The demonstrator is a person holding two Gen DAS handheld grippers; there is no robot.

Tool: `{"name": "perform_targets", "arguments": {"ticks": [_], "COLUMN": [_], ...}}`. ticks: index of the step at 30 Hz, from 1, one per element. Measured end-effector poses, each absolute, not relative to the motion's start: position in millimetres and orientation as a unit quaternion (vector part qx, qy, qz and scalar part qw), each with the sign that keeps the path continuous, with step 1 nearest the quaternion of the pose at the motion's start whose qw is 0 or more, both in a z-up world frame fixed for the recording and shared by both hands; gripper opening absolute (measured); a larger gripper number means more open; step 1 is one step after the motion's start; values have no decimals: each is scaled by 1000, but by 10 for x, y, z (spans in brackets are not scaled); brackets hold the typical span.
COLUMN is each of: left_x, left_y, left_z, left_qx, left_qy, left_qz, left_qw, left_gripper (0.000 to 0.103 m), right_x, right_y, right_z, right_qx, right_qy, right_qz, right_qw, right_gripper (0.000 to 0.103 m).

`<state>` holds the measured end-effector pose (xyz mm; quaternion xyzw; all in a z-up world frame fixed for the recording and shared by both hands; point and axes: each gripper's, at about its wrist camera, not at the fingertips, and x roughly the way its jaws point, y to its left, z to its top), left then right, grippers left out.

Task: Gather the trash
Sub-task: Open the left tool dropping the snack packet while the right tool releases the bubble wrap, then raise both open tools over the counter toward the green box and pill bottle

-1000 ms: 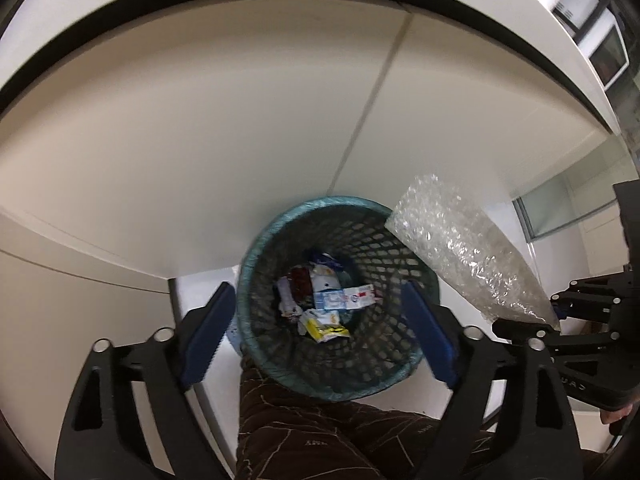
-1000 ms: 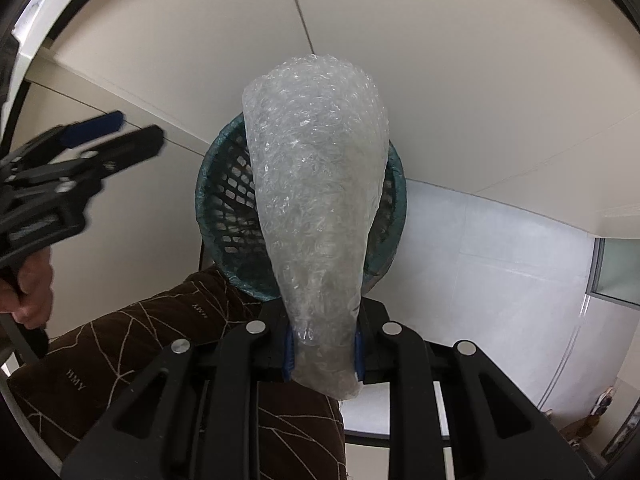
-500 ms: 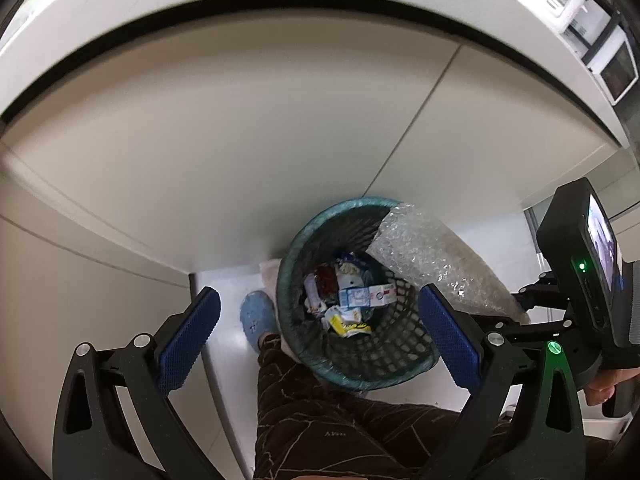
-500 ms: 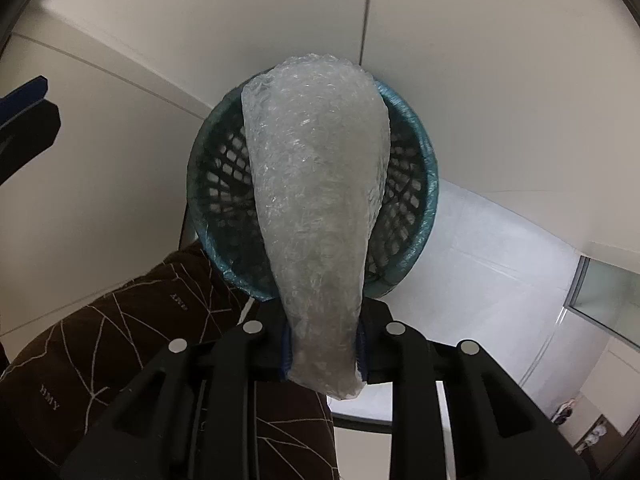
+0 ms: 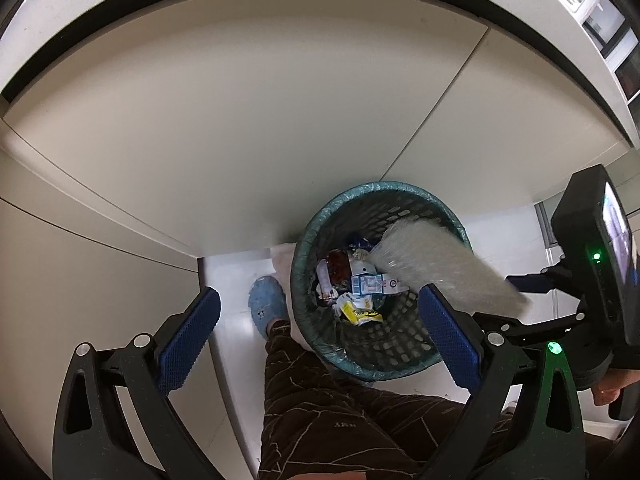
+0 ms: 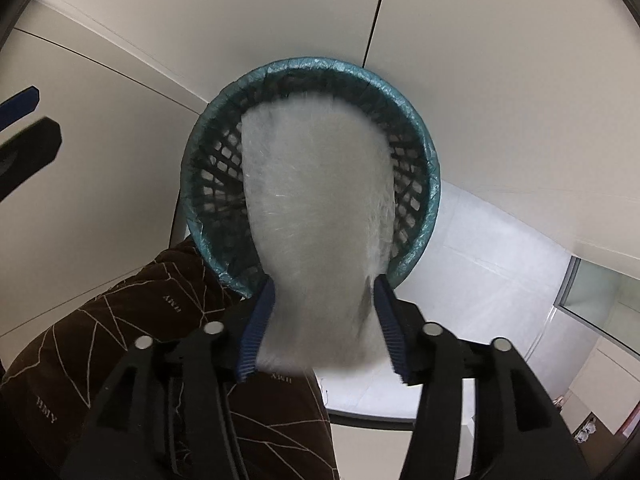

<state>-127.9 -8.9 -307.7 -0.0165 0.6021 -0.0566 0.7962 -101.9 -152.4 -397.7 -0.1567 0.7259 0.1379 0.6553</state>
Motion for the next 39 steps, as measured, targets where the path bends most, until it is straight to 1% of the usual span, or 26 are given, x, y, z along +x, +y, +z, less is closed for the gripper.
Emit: {"name": "perform_targets", "arguments": {"ticks": [3, 6, 7, 12, 13, 16, 25, 30, 39], "left_x": [-1272, -1268, -1259, -1240, -1241, -1215, -1052, -819, -230], "left_y": [-105, -112, -118, -97, -95, -63, -25, 14, 139], "left_z": [-3092, -3092, -3103, -2964, -2925, -2708, -1912, -1434, -817], "left_qx": [-12, -7, -6, -8, -10, -15, -31, -44, -54], "left_qy": [604, 608, 608, 604, 601, 590, 539, 502, 450], "left_qz": [-54, -48, -45, -34, -33, -30, -46, -48, -35], "left_qw": [795, 793, 793, 796, 798, 807, 840, 863, 891], "left_gripper": [97, 97, 97, 97, 97, 97, 97, 97, 97], "right_x": [-1020, -1014, -1008, -936, -915, -880, -695, -486, 8], "right_y": [-1523, -1572, -1597, -1768, -1802, -1877, -2024, -2014, -1806], "right_z": [-3948, -3844, -3800, -3429, -3326, -3043, -2094, -1619, -1046], "right_qx": [-154, -133, -123, -71, -64, -46, -22, -14, -10], "right_qy": [721, 708, 702, 665, 656, 628, 543, 499, 446], "right_qz": [134, 132, 131, 117, 113, 107, 103, 111, 105], "right_qw": [663, 681, 689, 734, 744, 769, 833, 859, 889], "right_gripper": [66, 71, 76, 91, 93, 95, 95, 95, 95]}}
